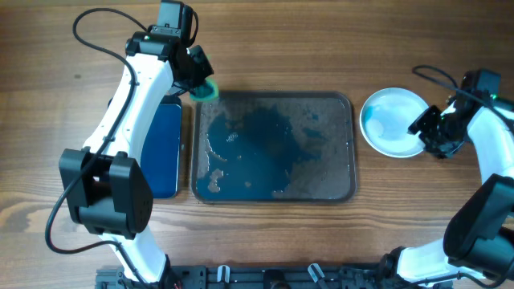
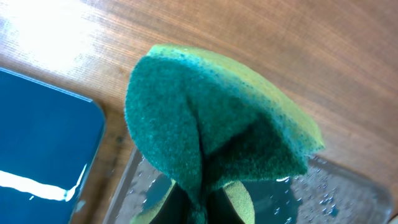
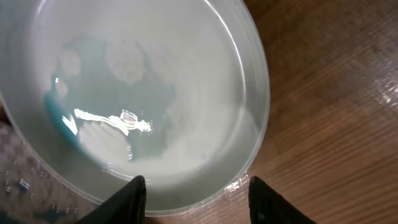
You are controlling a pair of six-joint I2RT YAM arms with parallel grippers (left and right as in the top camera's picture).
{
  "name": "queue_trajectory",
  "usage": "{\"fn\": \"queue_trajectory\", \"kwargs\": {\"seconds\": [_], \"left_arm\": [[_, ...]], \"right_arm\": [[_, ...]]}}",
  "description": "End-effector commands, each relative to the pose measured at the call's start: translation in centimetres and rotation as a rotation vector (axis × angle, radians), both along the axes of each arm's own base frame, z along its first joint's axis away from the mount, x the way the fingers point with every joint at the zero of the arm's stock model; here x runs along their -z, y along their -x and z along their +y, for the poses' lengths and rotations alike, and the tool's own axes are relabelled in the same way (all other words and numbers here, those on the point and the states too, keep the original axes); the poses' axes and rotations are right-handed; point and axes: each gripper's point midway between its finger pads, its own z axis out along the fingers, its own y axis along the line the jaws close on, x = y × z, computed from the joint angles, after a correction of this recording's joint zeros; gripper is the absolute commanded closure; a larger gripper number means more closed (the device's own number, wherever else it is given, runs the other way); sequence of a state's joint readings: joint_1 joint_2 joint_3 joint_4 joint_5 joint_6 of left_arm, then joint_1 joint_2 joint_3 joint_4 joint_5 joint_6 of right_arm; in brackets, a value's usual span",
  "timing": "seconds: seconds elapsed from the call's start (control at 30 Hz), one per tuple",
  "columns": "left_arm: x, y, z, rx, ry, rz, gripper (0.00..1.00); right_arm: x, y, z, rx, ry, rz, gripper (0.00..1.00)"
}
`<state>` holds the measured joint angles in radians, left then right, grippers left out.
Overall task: Clean dirty plates on tray and stack at the side
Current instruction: 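Lift the plate with the right gripper and stack it on the plates, then lower the sponge onto the blue tray and open the left gripper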
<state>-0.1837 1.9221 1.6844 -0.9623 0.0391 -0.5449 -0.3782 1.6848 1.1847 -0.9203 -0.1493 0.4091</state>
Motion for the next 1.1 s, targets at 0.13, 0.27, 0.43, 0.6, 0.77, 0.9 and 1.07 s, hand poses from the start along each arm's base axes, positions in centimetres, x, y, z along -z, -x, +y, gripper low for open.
{"fn": "queue_trajectory", "kwargs": {"seconds": [0.13, 0.27, 0.43, 0.6, 0.77, 0.9, 1.07], "left_arm": [[0.5, 4.4, 5.5, 0.002, -0.218, 0.177, 0.96], [0.5, 8.3, 12.6, -0.043, -0.435, 0.348, 0.96], [6.5, 9.3, 14.5, 0.086, -0.406, 0.384, 0.96], [9.2, 9.2, 13.1, 0.16, -0.261, 0.339, 0.87], [4.8, 7.5, 13.9, 0.107, -0.235, 0.233, 0.0], [-4.3, 5.8, 14.2, -0.043, -0.229, -0.026, 0.0], [-6.2, 5.5, 14.5, -0.061, -0.245, -0.092, 0.0]], "right_arm": [[-8.3, -6.3, 3.1, -0.209, 0.006, -0.226, 0.41], [-8.6, -7.5, 5.9, -0.288, 0.01, -0.258, 0.41], [-8.3, -7.0, 6.3, -0.298, 0.01, -0.236, 0.41], [-8.3, -6.9, 6.5, -0.343, 0.01, -0.24, 0.34], [-8.3, -6.6, 6.7, -0.353, 0.004, -0.231, 0.25], [-9.8, -6.7, 8.8, -0.505, -0.039, -0.298, 0.26], [-16.5, -6.1, 12.9, -0.688, 0.092, -0.391, 0.2]]}}
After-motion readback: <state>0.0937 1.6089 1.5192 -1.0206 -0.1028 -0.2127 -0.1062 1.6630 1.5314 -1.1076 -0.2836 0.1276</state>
